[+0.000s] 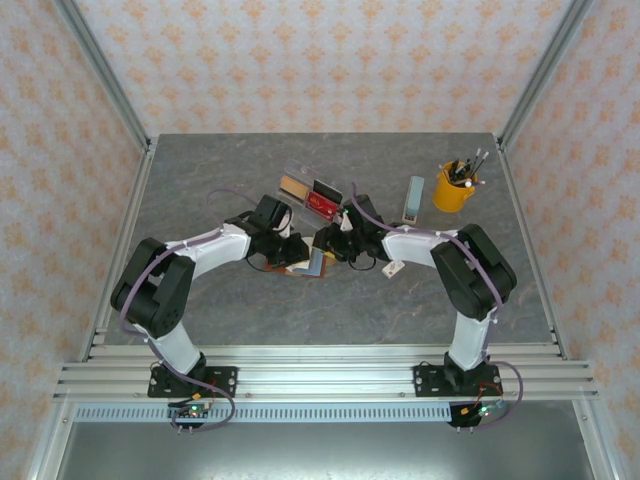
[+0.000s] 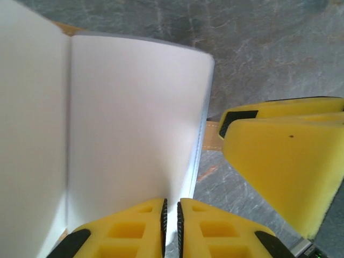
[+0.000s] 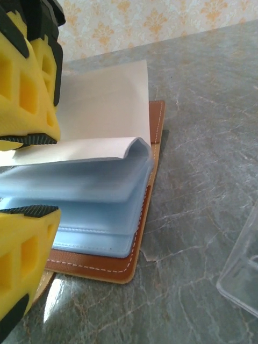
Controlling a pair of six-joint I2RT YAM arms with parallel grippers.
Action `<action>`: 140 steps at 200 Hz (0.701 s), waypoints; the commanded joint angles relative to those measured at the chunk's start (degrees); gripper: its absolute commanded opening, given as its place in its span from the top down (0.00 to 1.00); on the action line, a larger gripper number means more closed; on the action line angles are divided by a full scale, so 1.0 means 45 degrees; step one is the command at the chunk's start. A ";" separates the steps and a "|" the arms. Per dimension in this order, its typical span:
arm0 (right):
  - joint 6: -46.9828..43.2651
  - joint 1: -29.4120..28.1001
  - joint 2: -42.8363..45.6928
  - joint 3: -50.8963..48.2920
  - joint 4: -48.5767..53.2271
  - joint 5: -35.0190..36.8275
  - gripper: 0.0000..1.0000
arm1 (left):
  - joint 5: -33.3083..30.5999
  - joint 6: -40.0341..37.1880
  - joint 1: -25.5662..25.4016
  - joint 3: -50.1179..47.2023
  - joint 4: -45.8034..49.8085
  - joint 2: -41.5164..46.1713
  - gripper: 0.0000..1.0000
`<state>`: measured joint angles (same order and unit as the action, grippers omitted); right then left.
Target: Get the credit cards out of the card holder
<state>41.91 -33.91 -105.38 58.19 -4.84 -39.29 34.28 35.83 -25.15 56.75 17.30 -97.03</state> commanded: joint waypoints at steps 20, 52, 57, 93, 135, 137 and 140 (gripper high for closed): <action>-0.0992 0.0075 0.0486 0.0525 0.1291 0.1074 0.64 | -0.1263 -0.0502 -0.0037 0.0547 0.1168 0.0095 0.84; -0.1542 0.0075 0.1031 0.0598 0.2221 0.2198 0.64 | -0.2555 -0.0678 -0.0018 0.0784 0.2136 0.0716 0.82; -0.1593 0.0075 0.1087 0.0621 0.2395 0.2378 0.64 | -0.2769 -0.0689 -0.0016 0.0822 0.2282 0.0862 0.81; -0.2028 -0.0049 0.1307 0.0935 0.3147 0.2892 0.65 | -0.3660 -0.0784 -0.0066 0.0836 0.2899 0.2217 0.73; -0.2148 -0.0255 0.1288 0.1362 0.3420 0.3010 0.65 | -0.4041 -0.0704 -0.0314 0.0787 0.3167 0.3308 0.72; -0.2136 -0.0257 0.1275 0.1379 0.3400 0.2994 0.65 | -0.4053 -0.0704 -0.0336 0.0787 0.3158 0.3332 0.72; -0.2113 -0.0272 0.1261 0.1398 0.3390 0.2950 0.65 | -0.4062 -0.0689 -0.0372 0.0804 0.3183 0.3356 0.72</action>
<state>33.76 -34.35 -101.38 62.28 8.40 -27.77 19.20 33.30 -25.56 59.31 28.84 -84.47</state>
